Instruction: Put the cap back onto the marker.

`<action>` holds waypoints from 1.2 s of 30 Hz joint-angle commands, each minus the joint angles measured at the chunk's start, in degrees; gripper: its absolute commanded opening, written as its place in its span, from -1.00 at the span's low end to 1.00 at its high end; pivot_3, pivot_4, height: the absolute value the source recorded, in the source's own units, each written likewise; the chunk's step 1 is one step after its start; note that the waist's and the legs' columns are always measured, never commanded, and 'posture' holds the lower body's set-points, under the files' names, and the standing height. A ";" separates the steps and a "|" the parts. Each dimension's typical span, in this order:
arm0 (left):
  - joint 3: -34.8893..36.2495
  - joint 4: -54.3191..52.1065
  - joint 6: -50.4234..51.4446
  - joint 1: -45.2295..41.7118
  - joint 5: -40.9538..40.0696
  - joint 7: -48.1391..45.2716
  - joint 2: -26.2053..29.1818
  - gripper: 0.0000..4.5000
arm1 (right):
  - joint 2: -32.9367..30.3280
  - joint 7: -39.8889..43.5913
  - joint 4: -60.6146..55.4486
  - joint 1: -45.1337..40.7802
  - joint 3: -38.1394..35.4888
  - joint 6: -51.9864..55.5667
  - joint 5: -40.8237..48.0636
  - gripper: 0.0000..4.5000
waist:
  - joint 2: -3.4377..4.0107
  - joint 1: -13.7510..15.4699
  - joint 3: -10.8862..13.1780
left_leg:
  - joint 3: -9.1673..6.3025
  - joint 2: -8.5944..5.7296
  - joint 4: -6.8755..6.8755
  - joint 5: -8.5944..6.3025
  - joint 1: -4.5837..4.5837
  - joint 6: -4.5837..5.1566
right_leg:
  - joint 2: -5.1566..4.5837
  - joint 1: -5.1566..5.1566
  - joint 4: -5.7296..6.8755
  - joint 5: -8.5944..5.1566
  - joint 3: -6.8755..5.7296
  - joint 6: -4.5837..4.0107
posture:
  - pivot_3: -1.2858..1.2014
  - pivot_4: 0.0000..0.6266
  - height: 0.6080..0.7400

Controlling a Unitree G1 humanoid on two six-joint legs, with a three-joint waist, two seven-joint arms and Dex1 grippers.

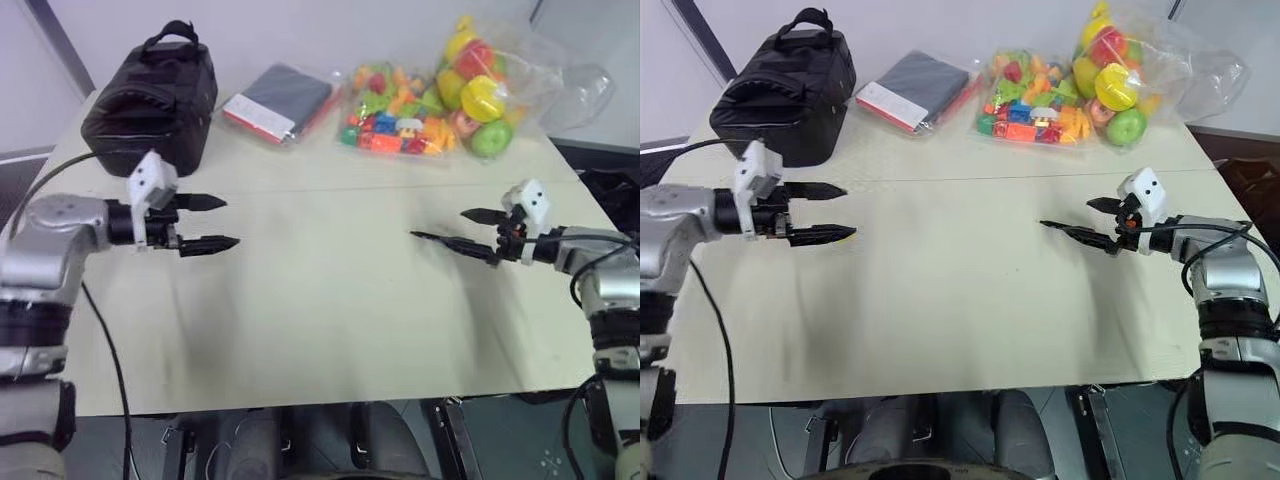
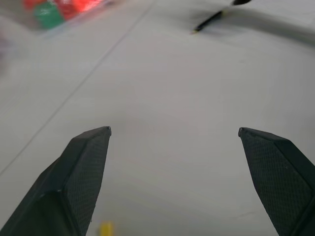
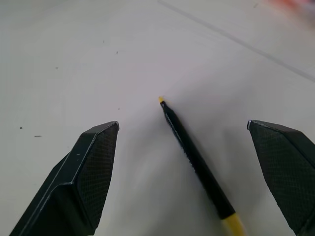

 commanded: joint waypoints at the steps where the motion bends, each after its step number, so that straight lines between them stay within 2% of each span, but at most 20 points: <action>1: -1.98 3.97 -2.52 -4.58 1.66 -2.50 -2.85 0.93 | 0.35 3.19 6.37 -4.53 0.82 -3.08 -1.89 0.94 | -0.01 -0.08 0.00 | 0.00 0.00 0.01 0.01 0.00 -0.02 | 0.00 0.00 0.00 0.02 0.00 0.04 | 0.03 -0.52 1.00; 5: -2.96 6.69 -4.51 -6.23 3.08 -2.81 -6.60 0.93 | 1.00 5.82 15.56 -9.49 2.23 -6.59 -4.64 0.94 | -0.01 -0.17 0.01 | 0.00 0.01 0.01 0.19 0.00 -0.32 | 0.02 0.00 0.02 0.06 0.01 0.16 | 0.03 -0.52 1.00; 14: -1.27 4.82 -4.35 -3.83 2.90 -1.55 -7.28 0.93 | 2.31 7.36 28.95 -16.28 3.95 -13.85 -10.59 0.94 | 0.02 -0.37 0.06 | -0.03 0.04 0.01 0.22 0.01 -0.37 | 0.04 -0.01 0.05 0.06 0.02 0.17 | 0.03 -0.52 1.00; 25: 0.67 2.85 -3.85 -0.93 2.74 0.76 -6.88 0.93 | 6.00 4.08 30.39 -16.03 2.81 -19.50 -12.35 0.94 | 0.05 -0.21 0.07 | -0.05 0.05 0.04 0.25 0.01 -0.42 | 0.03 0.01 0.09 0.07 0.02 0.18 | 0.03 -0.52 1.00; 36: 1.23 2.76 -4.49 -0.76 2.97 2.42 -7.25 0.93 | 6.32 3.66 33.01 -16.67 3.20 -19.58 -14.11 0.94 | 0.05 -0.33 0.07 | -0.04 0.05 0.05 0.26 0.02 -0.44 | 0.04 0.02 0.10 0.07 0.01 0.18 | 0.03 -0.52 1.00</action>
